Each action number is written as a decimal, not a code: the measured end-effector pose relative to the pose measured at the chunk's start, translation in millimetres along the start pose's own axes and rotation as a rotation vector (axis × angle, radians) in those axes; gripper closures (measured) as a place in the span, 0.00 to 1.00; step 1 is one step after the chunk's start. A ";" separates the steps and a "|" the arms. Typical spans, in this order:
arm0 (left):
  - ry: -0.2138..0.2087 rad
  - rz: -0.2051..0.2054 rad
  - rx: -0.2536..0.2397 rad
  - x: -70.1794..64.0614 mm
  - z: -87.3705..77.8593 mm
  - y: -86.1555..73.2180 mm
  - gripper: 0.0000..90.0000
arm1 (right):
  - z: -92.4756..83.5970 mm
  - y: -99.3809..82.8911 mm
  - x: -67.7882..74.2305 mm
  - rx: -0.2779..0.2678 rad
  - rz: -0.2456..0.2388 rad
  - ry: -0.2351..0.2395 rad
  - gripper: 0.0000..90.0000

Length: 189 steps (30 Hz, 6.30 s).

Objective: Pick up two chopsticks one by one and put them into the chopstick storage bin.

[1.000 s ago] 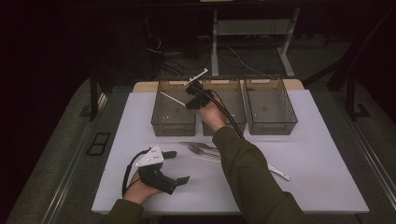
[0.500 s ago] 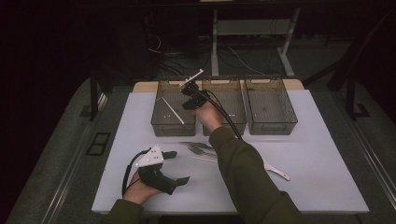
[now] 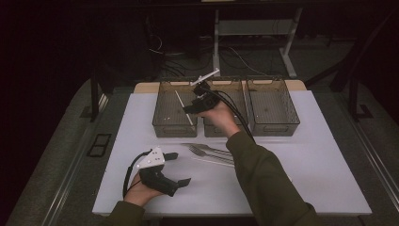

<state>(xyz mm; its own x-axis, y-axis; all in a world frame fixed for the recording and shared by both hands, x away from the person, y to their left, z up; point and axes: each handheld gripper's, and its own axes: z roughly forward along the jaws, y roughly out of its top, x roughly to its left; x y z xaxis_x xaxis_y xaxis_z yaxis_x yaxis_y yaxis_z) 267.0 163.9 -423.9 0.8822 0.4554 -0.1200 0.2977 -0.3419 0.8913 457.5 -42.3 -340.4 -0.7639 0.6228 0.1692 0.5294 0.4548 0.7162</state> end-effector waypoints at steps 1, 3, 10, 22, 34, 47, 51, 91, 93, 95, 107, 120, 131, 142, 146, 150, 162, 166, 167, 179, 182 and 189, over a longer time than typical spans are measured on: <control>0.000 0.000 0.000 0.0 0.0 0.0 0.00 | -3.9 -2.7 -1.2 -0.006 -0.001 0.006 0.49; 0.001 -0.004 -0.002 -0.2 0.4 -0.2 0.00 | -11.5 -8.6 -3.0 -0.020 -0.012 0.019 0.44; 0.001 0.001 0.005 -0.5 0.2 0.0 0.00 | -40.9 -28.8 -7.1 -0.035 -0.078 0.034 0.37; 0.000 -0.002 0.009 -0.9 0.6 -0.8 0.00 | -83.2 -65.4 -11.3 -0.108 -0.094 0.077 0.30; 0.003 -0.002 0.012 -0.8 1.2 -1.1 0.00 | -109.8 -104.2 -11.5 -0.147 -0.087 0.100 0.30; 0.007 -0.006 0.011 -0.3 1.3 -1.7 0.00 | -114.9 -150.0 -12.0 -0.124 -0.085 0.129 0.42; 0.008 -0.005 0.012 -0.3 1.4 -1.7 0.00 | -115.9 -164.2 -11.9 -0.112 -0.089 0.129 0.48; 0.005 0.001 0.014 -1.7 1.5 -1.9 0.00 | -92.3 -215.9 -10.1 0.165 -0.228 0.095 0.92; 0.006 0.003 0.015 -1.6 1.6 -1.8 0.00 | -91.4 -216.3 -10.4 0.173 -0.235 0.096 0.92; 0.005 0.001 0.014 -1.8 1.6 -1.9 0.00 | -90.7 -216.9 -10.2 0.179 -0.236 0.095 0.92; 0.003 0.002 0.014 -2.3 1.8 -1.9 0.00 | -87.5 -218.5 -8.3 0.204 -0.289 0.130 0.92; 0.003 0.004 0.017 -2.4 2.2 -1.9 0.00 | -86.2 -221.7 -5.8 0.194 -0.353 0.130 0.93; 0.005 0.007 0.016 -2.7 1.7 -1.4 0.00 | -87.7 -221.6 -4.4 0.191 -0.382 0.130 0.93; 0.008 0.010 0.016 -3.0 0.9 -1.1 0.00 | -99.1 -218.7 0.3 0.174 -0.354 0.142 0.93; 0.010 0.013 0.012 -3.4 1.0 -0.8 0.00 | -108.6 -218.2 1.5 0.143 -0.331 0.138 0.93; 0.009 0.017 0.016 -3.8 0.8 -0.5 0.00 | -116.4 -218.0 3.0 0.123 -0.309 0.143 0.93; 0.011 0.013 0.015 -3.6 0.8 -0.9 0.00 | -131.9 -211.7 3.1 0.065 -0.246 0.161 0.93; 0.012 0.012 0.015 -3.6 0.8 -0.9 0.00 | -140.5 -206.2 3.0 0.030 -0.222 0.157 0.93; 0.012 0.009 0.015 -4.0 0.8 -1.0 0.00 | -142.9 -203.7 2.6 0.017 -0.209 0.148 0.93; 0.013 0.011 0.014 -2.3 0.8 -1.1 0.00 | -148.3 -187.0 -1.0 -0.014 -0.159 0.081 0.93; 0.016 0.013 0.014 -1.7 1.0 -1.3 0.00 | -147.7 -180.1 -2.0 -0.013 -0.159 0.071 0.93; 0.016 0.013 0.015 -2.3 1.2 -1.2 0.00 | -142.9 -164.8 -3.0 -0.029 -0.143 0.038 0.93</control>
<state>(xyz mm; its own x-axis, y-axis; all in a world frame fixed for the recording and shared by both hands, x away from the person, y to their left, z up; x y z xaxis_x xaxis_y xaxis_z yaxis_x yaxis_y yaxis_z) 265.0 162.3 -425.2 0.8803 0.4634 -0.1015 0.2919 -0.3605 0.8859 319.8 -210.1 -362.2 -0.8442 0.5286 0.0893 0.4040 0.5179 0.7540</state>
